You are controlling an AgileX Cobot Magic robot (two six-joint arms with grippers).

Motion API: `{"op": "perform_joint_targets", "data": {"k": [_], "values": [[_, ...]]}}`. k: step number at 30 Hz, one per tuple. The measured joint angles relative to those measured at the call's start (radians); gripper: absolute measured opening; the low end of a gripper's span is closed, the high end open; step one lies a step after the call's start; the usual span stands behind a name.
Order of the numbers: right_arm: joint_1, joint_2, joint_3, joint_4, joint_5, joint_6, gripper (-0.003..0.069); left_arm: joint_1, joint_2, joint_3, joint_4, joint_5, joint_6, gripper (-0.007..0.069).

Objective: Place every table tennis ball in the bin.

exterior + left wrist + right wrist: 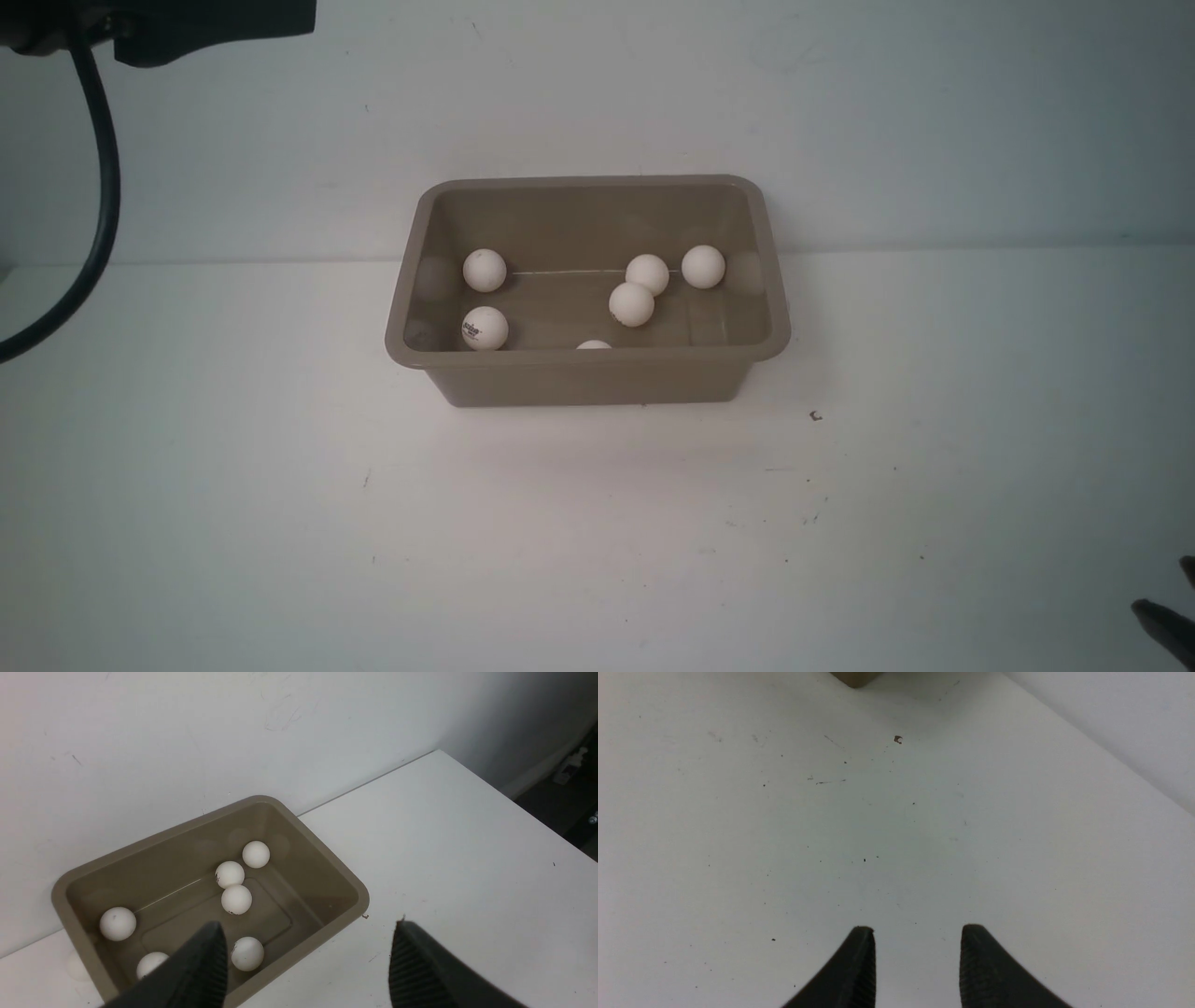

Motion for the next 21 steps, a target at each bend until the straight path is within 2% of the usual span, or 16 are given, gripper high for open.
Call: {"op": "perform_joint_targets", "data": {"k": [21], "values": [[0.000, 0.000, 0.000, 0.002, 0.113, 0.000, 0.0243, 0.000, 0.000, 0.000, -0.003, 0.002, 0.000, 0.0426]]}}
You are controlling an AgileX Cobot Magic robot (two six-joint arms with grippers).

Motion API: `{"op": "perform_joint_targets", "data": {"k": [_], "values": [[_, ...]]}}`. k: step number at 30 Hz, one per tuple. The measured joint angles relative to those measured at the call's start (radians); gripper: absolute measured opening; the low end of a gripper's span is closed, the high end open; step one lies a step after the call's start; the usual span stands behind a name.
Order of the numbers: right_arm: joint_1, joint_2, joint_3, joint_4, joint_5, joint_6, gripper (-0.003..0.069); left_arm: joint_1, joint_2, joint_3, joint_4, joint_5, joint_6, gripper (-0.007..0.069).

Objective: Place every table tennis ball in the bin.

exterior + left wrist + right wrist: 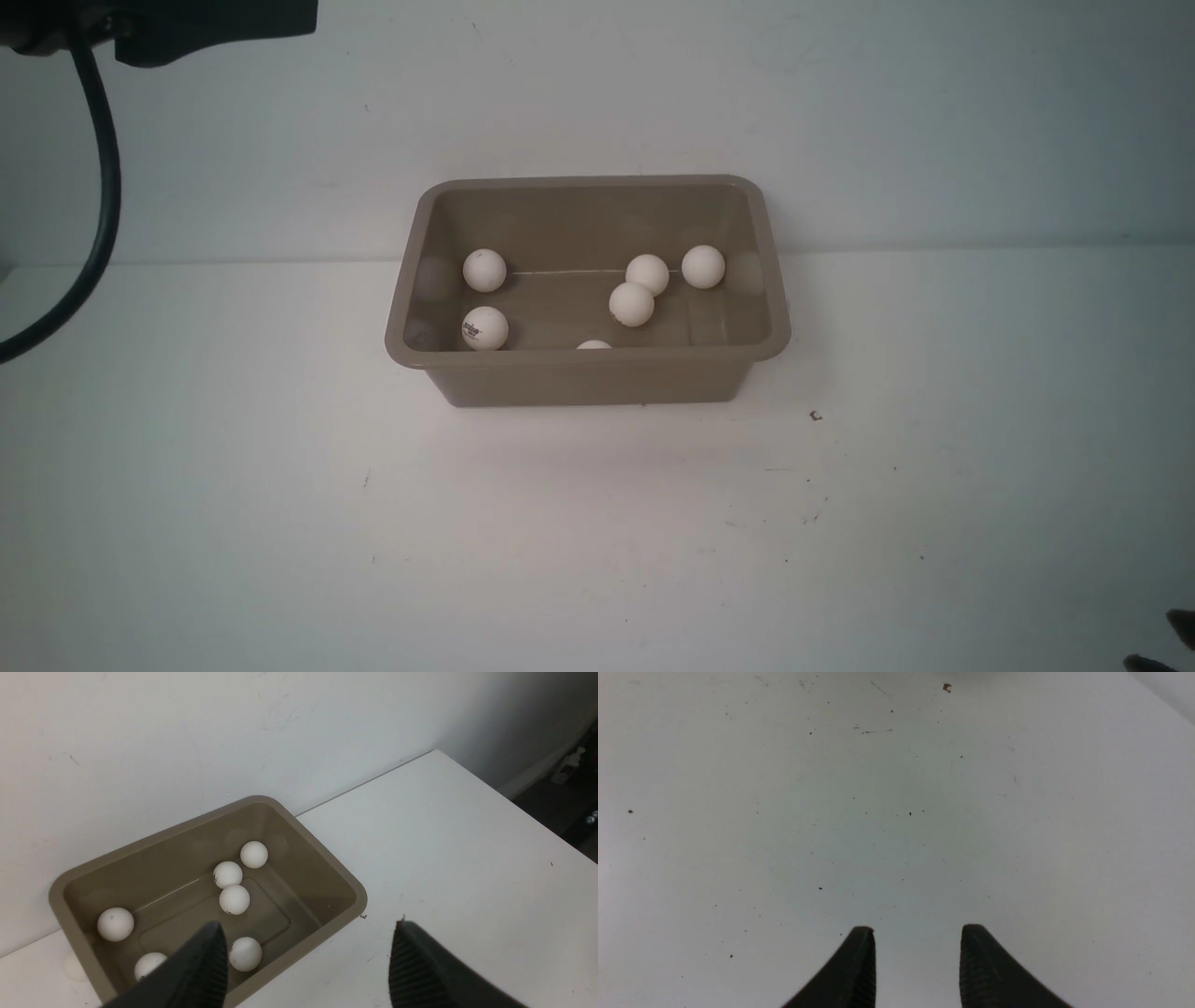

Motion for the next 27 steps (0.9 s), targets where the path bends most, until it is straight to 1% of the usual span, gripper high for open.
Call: {"op": "perform_joint_targets", "data": {"k": [6, 7, 12, 17, 27], "values": [[0.000, 0.000, 0.000, 0.101, -0.009, 0.050, 0.0243, 0.000, 0.000, 0.000, 0.000, 0.000, 0.000, 0.0426], [0.000, 0.000, 0.000, 0.131, -0.030, 0.066, 0.0243, 0.000, 0.000, 0.000, 0.000, 0.000, 0.000, 0.0426], [0.000, 0.000, 0.000, 0.201, -0.132, 0.114, 0.0243, 0.000, 0.000, 0.000, -0.001, 0.000, 0.000, 0.0426], [0.000, 0.000, 0.000, 0.212, -0.189, 0.172, 0.0243, 0.000, 0.000, 0.000, -0.001, 0.000, 0.000, 0.0426], [0.000, 0.000, 0.000, 0.212, -0.184, 0.174, 0.0243, 0.000, 0.000, 0.000, -0.001, 0.000, 0.000, 0.0426]]}}
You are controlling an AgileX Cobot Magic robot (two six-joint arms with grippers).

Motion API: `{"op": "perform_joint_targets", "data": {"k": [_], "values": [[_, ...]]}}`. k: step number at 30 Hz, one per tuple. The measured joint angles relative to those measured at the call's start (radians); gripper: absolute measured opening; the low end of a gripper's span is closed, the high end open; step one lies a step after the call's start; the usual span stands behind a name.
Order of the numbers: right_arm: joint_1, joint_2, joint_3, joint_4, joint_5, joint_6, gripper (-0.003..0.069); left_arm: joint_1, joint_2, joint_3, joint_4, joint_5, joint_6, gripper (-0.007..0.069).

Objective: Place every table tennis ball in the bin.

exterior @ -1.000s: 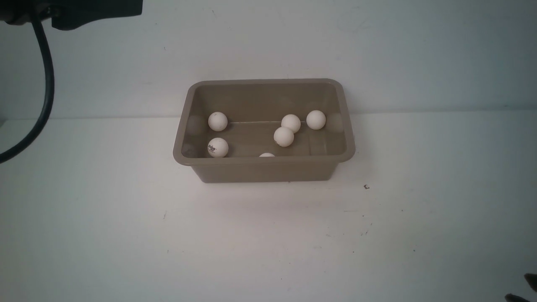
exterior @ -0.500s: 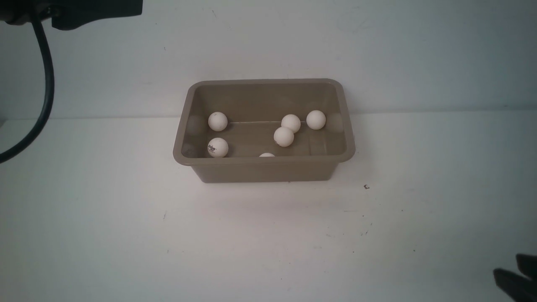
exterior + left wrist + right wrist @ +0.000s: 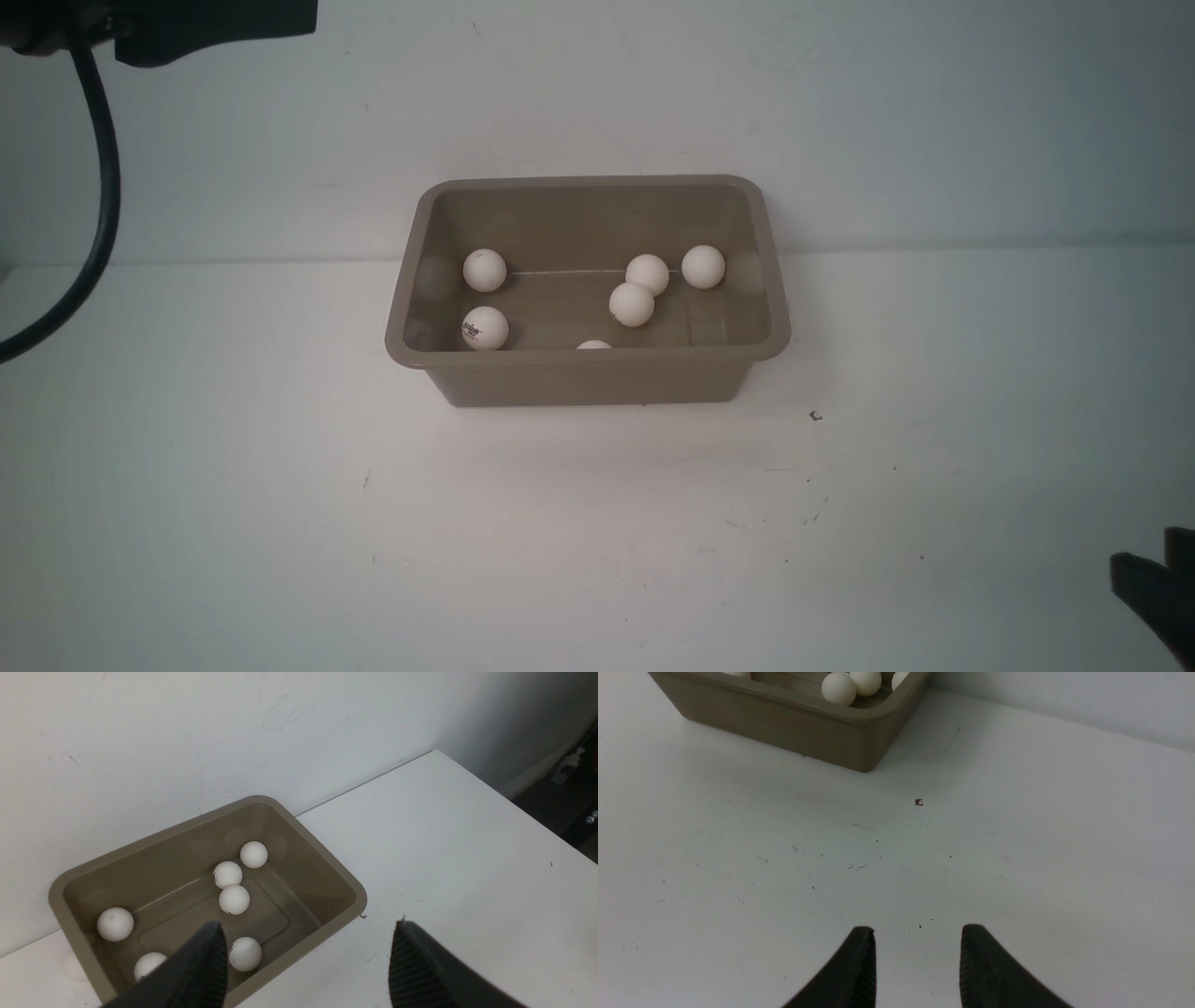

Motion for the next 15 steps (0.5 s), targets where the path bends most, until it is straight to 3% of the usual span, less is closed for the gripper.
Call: {"op": "perform_joint_targets", "data": {"k": [15], "values": [[0.000, 0.000, 0.000, 0.000, 0.027, 0.000, 0.0243, 0.000, 0.000, 0.000, -0.054, 0.008, -0.002, 0.0426]]}}
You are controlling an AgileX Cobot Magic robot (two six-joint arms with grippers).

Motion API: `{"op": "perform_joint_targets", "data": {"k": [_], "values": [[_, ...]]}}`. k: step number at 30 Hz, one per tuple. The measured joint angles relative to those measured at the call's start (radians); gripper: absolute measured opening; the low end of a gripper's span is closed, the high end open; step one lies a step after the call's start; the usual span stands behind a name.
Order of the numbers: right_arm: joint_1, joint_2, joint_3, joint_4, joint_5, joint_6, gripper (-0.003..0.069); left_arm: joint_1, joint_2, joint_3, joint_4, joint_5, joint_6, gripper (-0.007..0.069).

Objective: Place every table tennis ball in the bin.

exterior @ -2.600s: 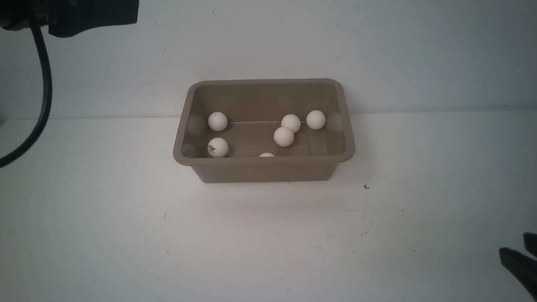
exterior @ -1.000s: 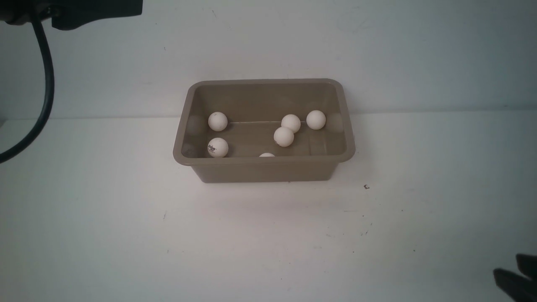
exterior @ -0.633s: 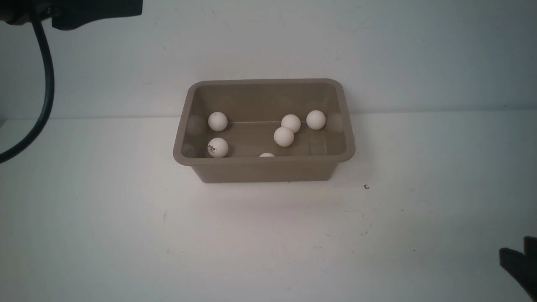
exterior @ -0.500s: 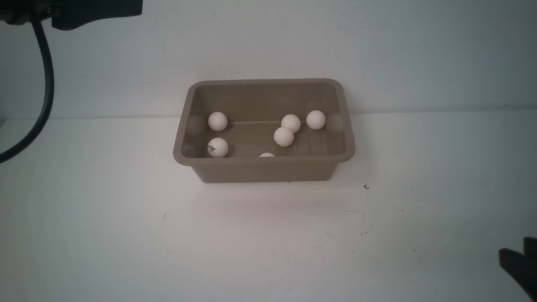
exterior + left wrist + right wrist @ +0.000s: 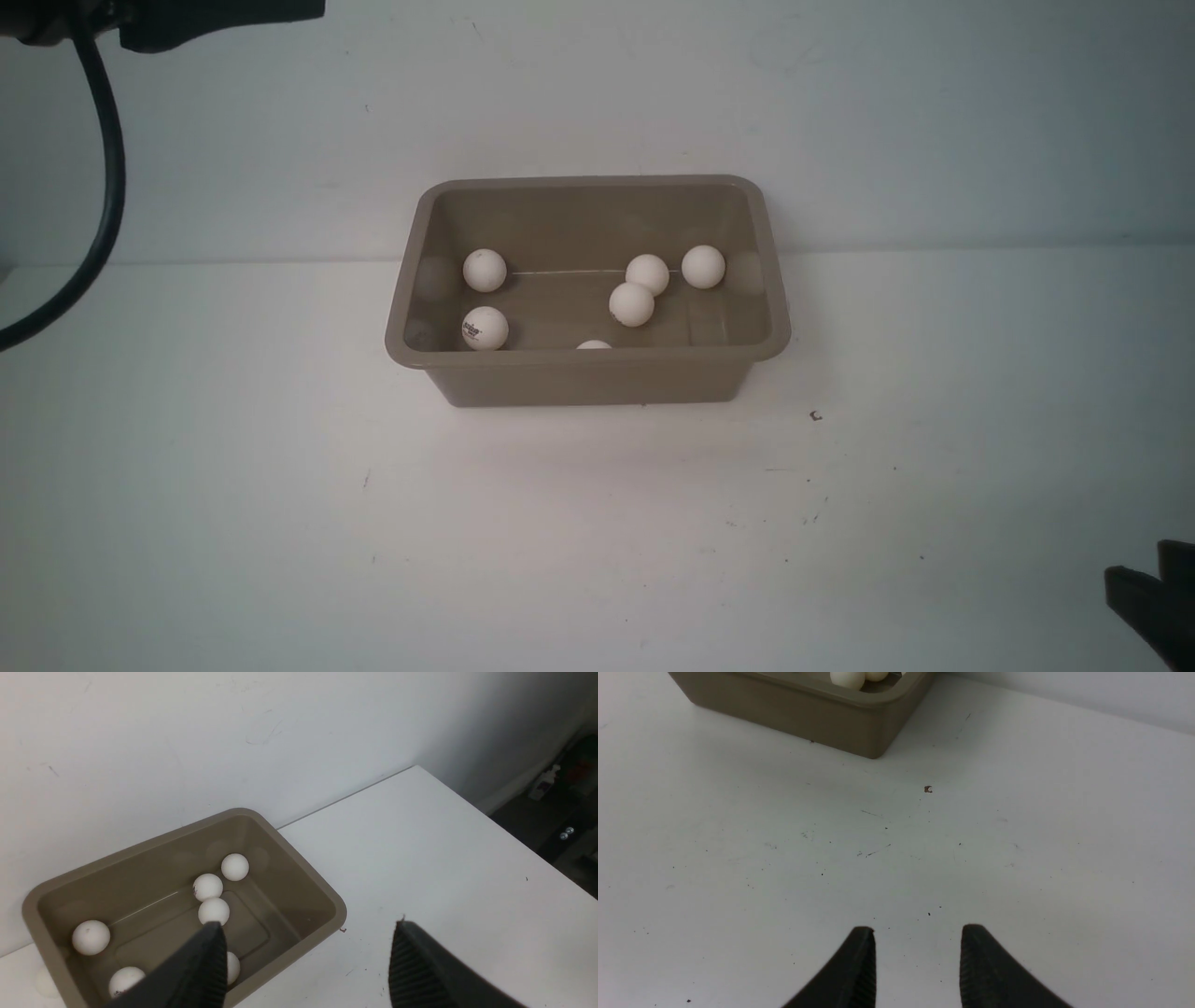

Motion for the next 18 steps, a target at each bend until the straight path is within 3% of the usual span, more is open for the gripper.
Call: {"op": "perform_joint_targets", "data": {"k": [5, 14, 18], "values": [[0.000, 0.000, 0.000, 0.000, 0.002, 0.000, 0.0243, 0.000, 0.000, 0.000, -0.048, -0.018, 0.040, 0.0426], [0.000, 0.000, 0.000, 0.000, 0.005, 0.001, 0.0243, -0.004, 0.000, 0.000, -0.184, -0.009, 0.328, 0.0426], [0.000, 0.000, 0.000, 0.000, 0.006, 0.001, 0.0243, -0.065, -0.009, -0.001, -0.033, -0.068, 0.251, 0.0426]]}}
